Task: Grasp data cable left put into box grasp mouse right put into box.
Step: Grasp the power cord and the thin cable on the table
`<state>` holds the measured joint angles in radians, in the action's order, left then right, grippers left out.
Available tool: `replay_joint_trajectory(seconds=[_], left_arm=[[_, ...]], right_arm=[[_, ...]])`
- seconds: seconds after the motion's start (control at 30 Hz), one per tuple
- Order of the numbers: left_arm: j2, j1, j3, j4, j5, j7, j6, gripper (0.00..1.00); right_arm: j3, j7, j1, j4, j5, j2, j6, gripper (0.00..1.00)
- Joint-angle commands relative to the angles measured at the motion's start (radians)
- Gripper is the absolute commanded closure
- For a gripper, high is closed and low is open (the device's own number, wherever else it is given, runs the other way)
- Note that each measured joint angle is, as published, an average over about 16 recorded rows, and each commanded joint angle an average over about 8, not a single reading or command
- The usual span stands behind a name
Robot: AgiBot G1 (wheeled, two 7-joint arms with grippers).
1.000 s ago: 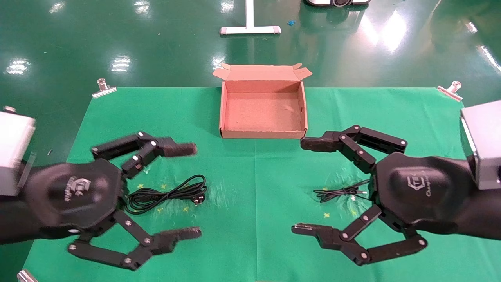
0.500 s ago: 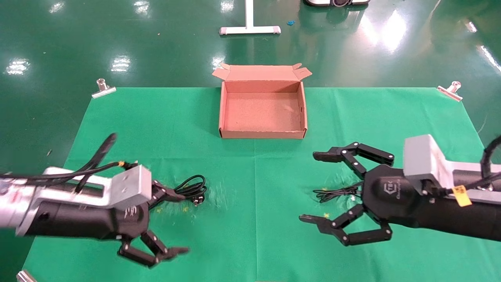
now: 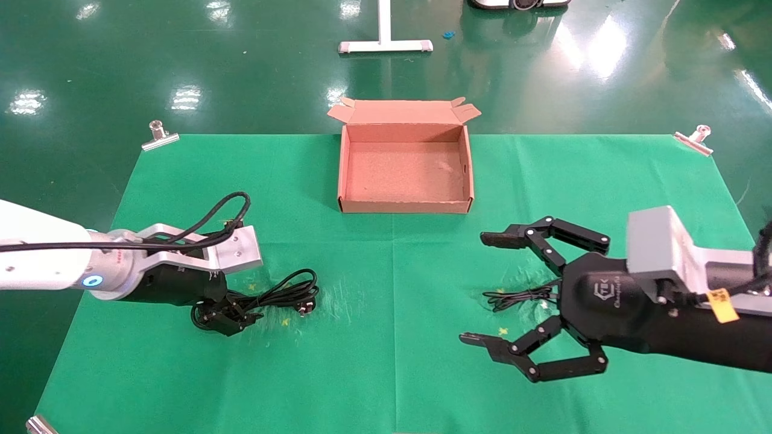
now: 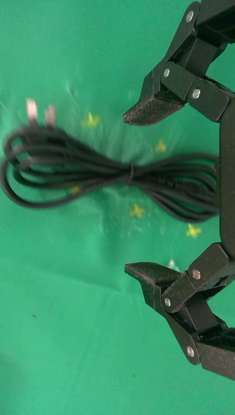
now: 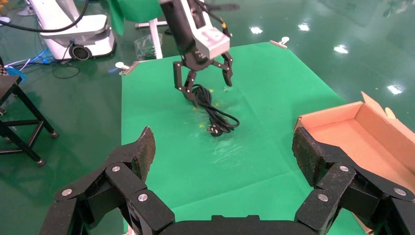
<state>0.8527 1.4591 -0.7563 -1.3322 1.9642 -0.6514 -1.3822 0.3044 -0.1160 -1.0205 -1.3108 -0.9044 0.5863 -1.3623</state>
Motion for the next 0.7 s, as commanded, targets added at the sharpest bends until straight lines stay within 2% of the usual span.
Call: replay_joint_trajectory(seconds=[0.03,0.7], left_arm=[[0.016,-0.003,-0.015,0.0,0.05,-0.02,0.017,0.0],[0.077,-0.018,-0.049,0.023,0.168,-0.092,0.056,0.0]], right_arm=[[-0.002,-0.001,0.001,0.0,0.002,-0.004,0.0,0.0],[-0.007,-0.007,-0.023,0.021,0.009,-0.015,-0.02,0.0]])
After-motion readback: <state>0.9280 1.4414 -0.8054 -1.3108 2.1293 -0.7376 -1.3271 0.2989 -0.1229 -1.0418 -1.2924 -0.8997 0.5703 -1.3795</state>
